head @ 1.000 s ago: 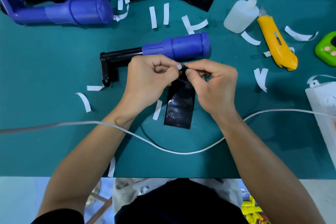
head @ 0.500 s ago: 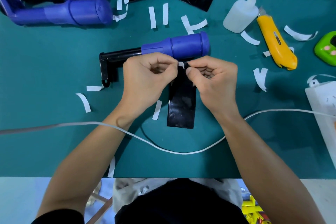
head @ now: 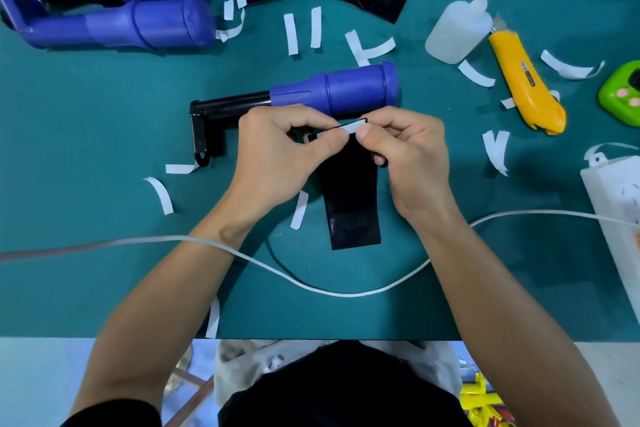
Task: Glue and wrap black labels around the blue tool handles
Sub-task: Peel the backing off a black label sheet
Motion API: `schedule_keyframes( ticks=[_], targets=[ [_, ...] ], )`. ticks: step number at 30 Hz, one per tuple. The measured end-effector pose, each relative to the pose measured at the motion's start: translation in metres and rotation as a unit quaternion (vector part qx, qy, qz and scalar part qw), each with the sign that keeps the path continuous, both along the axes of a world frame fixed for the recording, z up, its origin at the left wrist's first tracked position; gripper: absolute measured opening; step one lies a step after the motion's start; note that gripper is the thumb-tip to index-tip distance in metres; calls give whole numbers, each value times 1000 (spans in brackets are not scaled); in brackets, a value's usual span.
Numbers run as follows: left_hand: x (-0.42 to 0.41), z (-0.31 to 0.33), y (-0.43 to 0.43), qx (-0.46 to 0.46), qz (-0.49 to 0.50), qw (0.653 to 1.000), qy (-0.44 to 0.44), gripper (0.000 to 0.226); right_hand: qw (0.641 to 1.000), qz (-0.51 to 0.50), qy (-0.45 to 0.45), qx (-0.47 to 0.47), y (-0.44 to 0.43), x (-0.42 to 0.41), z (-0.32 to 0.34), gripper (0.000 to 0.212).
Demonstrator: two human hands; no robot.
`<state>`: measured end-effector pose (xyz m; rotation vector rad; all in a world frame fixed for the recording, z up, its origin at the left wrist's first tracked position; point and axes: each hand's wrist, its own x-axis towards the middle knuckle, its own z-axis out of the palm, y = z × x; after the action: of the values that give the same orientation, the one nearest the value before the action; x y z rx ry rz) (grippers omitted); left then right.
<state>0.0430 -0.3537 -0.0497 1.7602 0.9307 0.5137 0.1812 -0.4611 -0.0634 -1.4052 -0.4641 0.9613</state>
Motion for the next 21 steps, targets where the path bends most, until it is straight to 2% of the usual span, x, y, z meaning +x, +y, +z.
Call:
schedule_keyframes(
  ticks=[4, 8, 10, 12, 14, 15, 18, 21],
  targets=[
    [-1, 1, 6, -74, -13, 997, -22, 21, 998, -55, 28, -20, 0, 2, 0, 19],
    [-3, 3, 11, -157, -8, 987, -45, 19, 996, -78, -4, -42, 0, 3, -1, 15],
    [-3, 4, 12, -172, -17, 984, -37, 14, 988, -112, -89, -49, -2, 0, -1, 13],
    [-2, 3, 11, -175, -15, 984, -29, 16, 958, -142, -239, -74, -6, -6, -2, 13],
    [0, 3, 8, -168, -3, 985, -27, 19, 926, -129, -345, -82, -9, -14, -2, 11],
    [0, 3, 7, -164, 2, 986, -27, 19, 919, -111, -369, -76, -10, -18, -2, 10],
    [1, 3, 3, -157, -9, 987, -31, 19, 928, -64, -364, -49, -10, -22, 0, 7],
    [-1, 5, 5, -153, -25, 987, -43, 18, 950, -48, -305, -45, -10, -21, 1, 8]
  ],
)
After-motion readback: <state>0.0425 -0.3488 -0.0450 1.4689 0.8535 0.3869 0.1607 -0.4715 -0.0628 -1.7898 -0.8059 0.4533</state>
